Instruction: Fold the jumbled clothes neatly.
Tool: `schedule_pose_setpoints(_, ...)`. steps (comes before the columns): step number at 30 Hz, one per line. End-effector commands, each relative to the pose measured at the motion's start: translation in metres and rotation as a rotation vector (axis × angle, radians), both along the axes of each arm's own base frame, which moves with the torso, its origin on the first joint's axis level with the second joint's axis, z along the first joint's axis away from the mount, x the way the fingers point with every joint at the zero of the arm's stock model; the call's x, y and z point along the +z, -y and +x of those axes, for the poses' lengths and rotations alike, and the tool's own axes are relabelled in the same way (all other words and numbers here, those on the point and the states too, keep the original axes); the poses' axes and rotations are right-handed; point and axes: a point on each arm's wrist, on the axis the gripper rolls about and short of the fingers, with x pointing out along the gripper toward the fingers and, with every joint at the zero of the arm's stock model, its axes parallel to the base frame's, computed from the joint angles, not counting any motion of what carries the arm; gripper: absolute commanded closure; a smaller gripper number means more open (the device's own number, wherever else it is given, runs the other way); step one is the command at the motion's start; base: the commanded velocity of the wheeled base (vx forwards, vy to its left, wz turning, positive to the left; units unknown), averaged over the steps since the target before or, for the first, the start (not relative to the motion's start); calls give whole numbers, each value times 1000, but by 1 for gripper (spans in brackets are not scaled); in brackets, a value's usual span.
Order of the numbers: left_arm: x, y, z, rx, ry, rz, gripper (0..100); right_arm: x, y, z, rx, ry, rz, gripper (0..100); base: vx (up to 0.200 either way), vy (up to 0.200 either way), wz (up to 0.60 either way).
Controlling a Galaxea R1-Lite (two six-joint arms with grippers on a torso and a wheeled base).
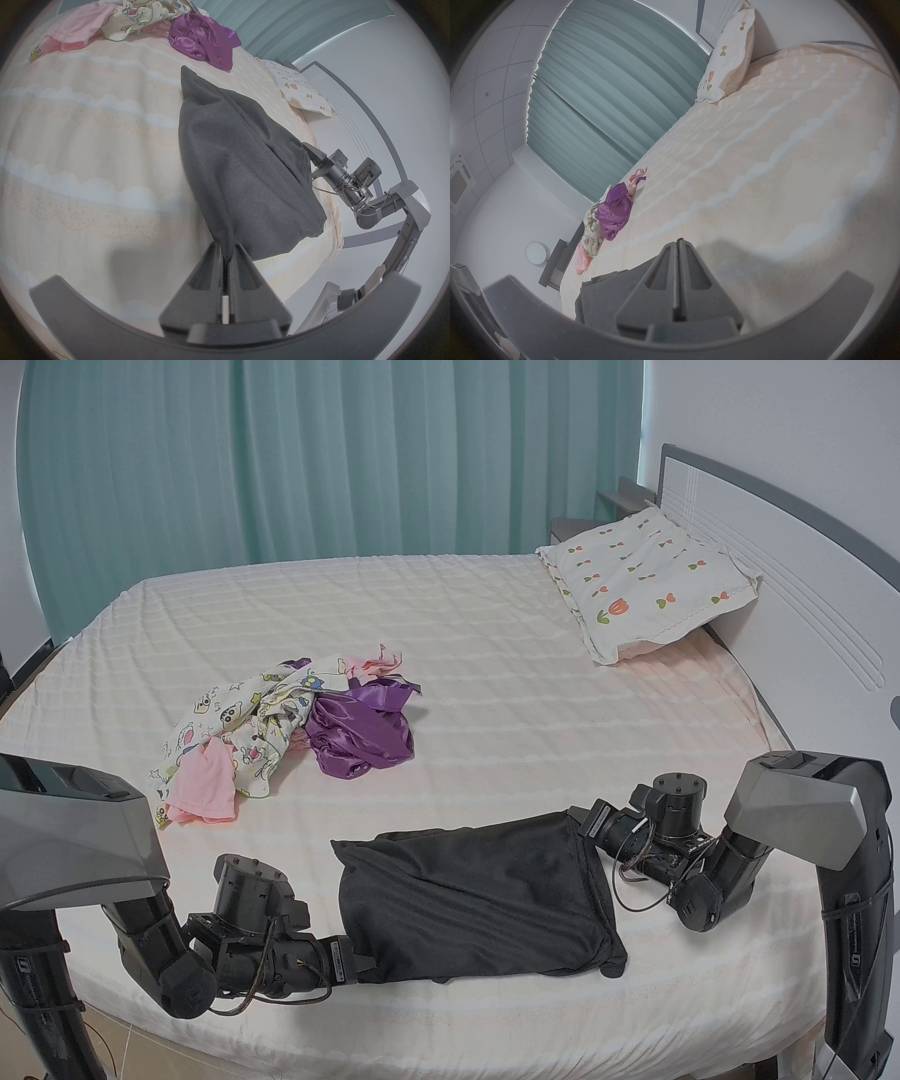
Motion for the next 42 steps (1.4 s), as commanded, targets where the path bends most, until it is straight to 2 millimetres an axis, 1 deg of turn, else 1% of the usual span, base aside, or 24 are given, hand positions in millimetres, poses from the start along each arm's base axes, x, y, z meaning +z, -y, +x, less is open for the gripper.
schedule_pose_setpoints(1, -2, 0, 0, -1, -6, 4, 100, 0, 2, 7, -10, 16, 6, 100, 0, 0, 0)
schedule_pose_setpoints(7, -3, 0, 0, -1, -7, 6, 100, 3, 8, 12, -31, 30, 8, 100, 0, 0, 0)
schedule_pose_setpoints(18, -4, -1, -1, -12, -14, 23, 100, 3, 8, 19, -39, 51, 14, 100, 0, 0, 0)
schedule_pose_setpoints(24, -4, -2, -1, -13, -13, 25, 100, 2, 8, 19, -40, 49, 10, 100, 0, 0, 0)
schedule_pose_setpoints(25, -4, -2, -1, -13, -13, 25, 100, 2, 8, 19, -40, 49, 10, 0, 0, 0, 0)
schedule_pose_setpoints(28, -4, -2, 0, -10, -13, 25, 100, 1, 9, 18, -40, 44, 8, 0, 0, 0, 0)
schedule_pose_setpoints(29, -4, -2, 0, -11, -10, 25, 0, 1, 8, 17, -38, 45, 9, 0, 0, 0, 0)
schedule_pose_setpoints(32, -4, -2, 0, -11, -12, 23, 0, 4, 10, 13, -40, 46, 9, 0, 0, 0, 0)
schedule_pose_setpoints(33, -3, -2, 0, -12, -8, 20, 0, 7, 12, 8, -41, 44, 7, 0, 0, 0, 0)
schedule_pose_setpoints(34, -1, -2, -1, -11, -6, 16, 0, 14, 19, 0, -47, 44, 7, 0, 0, 0, 0)
schedule_pose_setpoints(35, 0, -2, -1, -11, -2, 14, 0, 17, 24, -4, -55, 39, 6, 0, 0, 0, 0)
schedule_pose_setpoints(37, 9, -3, -2, -8, 24, 1, 0, 24, 36, -12, -78, 29, 4, 0, 0, 0, 0)
schedule_pose_setpoints(38, 10, -4, -1, -6, 28, -1, 0, 24, 36, -13, -81, 27, 3, 0, 0, 0, 0)
schedule_pose_setpoints(39, 21, -7, -2, 5, 60, -17, 0, 29, 47, -23, -105, 7, -1, 0, 0, 0, 0)
schedule_pose_setpoints(40, 24, -8, -2, 7, 70, -20, 0, 29, 50, -26, -109, -2, -4, 0, 0, 0, 0)
schedule_pose_setpoints(41, 32, -11, -4, 14, 92, -29, 0, 31, 58, -39, -124, -30, -7, 0, 0, 0, 0)
schedule_pose_setpoints(42, 38, -13, -4, 20, 113, -37, 0, 34, 62, -49, -132, -48, -8, 0, 0, 0, 0)
